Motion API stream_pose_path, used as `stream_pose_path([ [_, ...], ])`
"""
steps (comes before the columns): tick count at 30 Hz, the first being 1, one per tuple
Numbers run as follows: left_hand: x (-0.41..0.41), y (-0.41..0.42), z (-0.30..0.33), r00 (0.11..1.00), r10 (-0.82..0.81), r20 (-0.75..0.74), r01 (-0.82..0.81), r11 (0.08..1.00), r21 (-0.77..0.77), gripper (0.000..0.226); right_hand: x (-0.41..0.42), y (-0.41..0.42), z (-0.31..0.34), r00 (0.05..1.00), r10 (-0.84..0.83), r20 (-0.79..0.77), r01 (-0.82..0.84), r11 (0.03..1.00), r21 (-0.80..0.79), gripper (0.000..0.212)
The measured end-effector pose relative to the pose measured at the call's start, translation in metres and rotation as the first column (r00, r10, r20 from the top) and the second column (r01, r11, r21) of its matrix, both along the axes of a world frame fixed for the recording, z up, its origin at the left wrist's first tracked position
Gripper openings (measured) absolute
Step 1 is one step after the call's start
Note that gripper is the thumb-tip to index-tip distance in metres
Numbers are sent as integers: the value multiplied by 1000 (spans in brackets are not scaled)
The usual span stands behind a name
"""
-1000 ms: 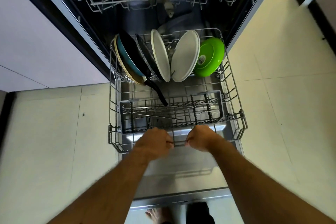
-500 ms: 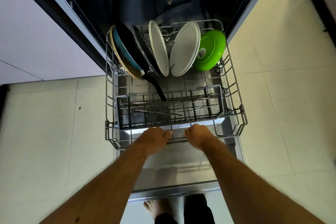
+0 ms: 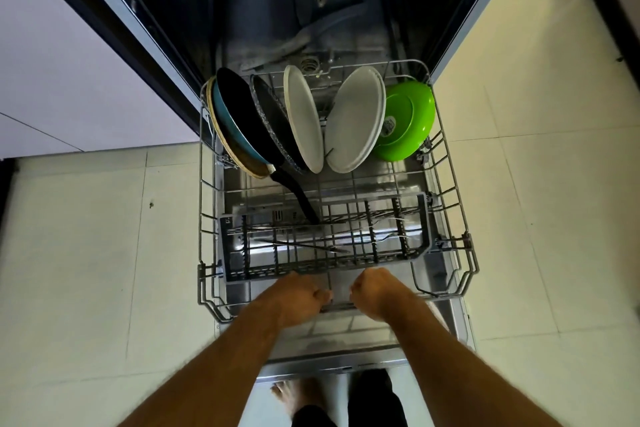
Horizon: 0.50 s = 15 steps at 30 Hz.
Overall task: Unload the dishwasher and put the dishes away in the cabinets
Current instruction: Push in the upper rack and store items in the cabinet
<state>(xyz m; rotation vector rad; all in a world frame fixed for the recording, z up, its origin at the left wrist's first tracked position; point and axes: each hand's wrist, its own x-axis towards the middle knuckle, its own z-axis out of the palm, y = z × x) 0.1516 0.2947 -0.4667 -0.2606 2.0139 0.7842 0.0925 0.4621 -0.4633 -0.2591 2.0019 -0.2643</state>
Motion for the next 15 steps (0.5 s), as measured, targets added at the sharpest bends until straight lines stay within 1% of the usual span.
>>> stream_pose_path([
  [3,4,3,-2,1000,-15,4,15,1000,-12,37,6,0,-6,1000,6,18,-6,1000,19,30],
  [7,10,3,-5,998,-67,-14,67,998,15,25,11,0,-14,999,7,38,-9,999,35,26],
  [9,10,4,-4,997,-79,-24,80,996,37,23,10,-1,-15,999,8,52,-10,999,37,24],
  [12,10,3,-5,999,-51,17,50,997,52,23,8,-4,-12,997,26,66,-28,999,27,27],
  [15,12,5,-5,1000,-11,27,9,999,54,29,5,-7,-14,997,54,53,-56,998,27,23],
])
